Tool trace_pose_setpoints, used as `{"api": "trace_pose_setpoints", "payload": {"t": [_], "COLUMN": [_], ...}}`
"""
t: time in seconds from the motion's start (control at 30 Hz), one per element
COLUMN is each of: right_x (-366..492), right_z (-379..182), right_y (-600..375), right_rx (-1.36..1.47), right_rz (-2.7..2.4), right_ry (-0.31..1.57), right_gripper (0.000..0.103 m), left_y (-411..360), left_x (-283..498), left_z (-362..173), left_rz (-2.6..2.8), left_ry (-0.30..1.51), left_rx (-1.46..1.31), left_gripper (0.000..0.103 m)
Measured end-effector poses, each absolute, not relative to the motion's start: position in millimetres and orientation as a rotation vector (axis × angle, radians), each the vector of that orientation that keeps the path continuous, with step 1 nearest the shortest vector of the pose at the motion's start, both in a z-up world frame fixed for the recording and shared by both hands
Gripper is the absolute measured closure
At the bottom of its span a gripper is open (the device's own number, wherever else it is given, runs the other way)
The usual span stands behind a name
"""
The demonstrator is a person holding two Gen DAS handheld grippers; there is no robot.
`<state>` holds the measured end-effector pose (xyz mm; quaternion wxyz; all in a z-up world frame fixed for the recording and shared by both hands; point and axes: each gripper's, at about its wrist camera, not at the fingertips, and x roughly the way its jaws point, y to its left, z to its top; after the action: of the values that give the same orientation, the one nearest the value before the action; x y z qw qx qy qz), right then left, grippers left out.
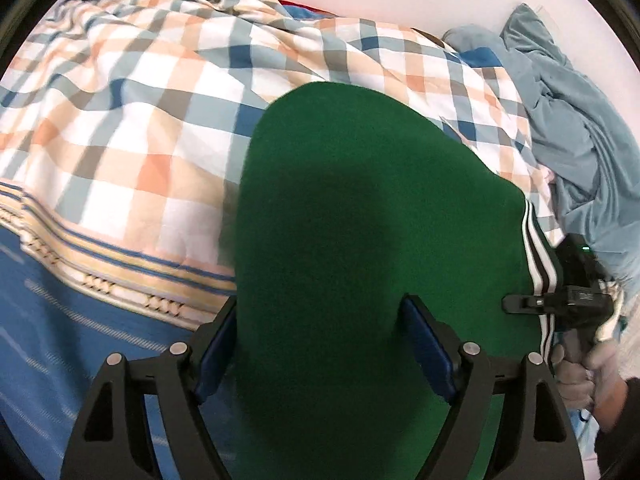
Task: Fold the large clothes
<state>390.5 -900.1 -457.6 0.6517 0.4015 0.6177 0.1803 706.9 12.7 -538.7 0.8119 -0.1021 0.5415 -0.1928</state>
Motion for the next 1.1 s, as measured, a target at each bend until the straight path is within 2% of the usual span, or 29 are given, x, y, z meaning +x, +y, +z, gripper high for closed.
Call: {"api": "trace_pose_setpoints", "payload": {"t": [0.03, 0.1, 0.17, 0.23, 0.3, 0.43, 0.53, 0.7, 0.77, 1.1], "right_x": [391, 379, 360, 337, 355, 312, 219, 173, 129, -21], "right_z": [-450, -429, -403, -383, -366, -346, -298, -225, -161, 50], "right_y": [-885, -875, -856, -834, -797, -754, -801, -815, -816, -783], "right_rx": [0.868, 0.716, 0.522, 0.378, 0.243, 0.115, 0.071, 0.087, 0.075, 0.028], "right_rz": [0.352, 0.232, 0.104, -0.017, -0.125, -0.222, -0.276, -0.310, -0.333, -0.366], "right_ry": [1.399, 1.400, 1.370, 1.353, 1.352, 1.355, 1.325, 1.284, 1.247, 1.096], "right_gripper": [0.027, 0.013, 0.010, 0.007, 0.007, 0.007, 0.007, 0.007, 0.007, 0.007], "left_y": [14, 14, 14, 7, -2, -10, -11, -11, -12, -14], "left_x": [704, 699, 689, 671, 648, 596, 564, 512, 486, 372], "left_z": [-535, -525, -514, -503, -492, -468, -442, -379, -345, -196], "left_rz": [-0.385, -0.316, -0.241, -0.164, -0.110, -0.057, -0.023, -0.004, -0.016, -0.060], "left_ry": [1.145, 1.126, 1.099, 1.095, 1.092, 1.094, 1.094, 1.067, 1.043, 0.950], "left_rx": [-0.204, -0.171, -0.121, -0.036, 0.029, 0.076, 0.087, 0.075, 0.084, 0.077], "left_gripper": [0.023, 0.023, 0.022, 0.010, 0.005, 0.004, 0.003, 0.003, 0.003, 0.003]}}
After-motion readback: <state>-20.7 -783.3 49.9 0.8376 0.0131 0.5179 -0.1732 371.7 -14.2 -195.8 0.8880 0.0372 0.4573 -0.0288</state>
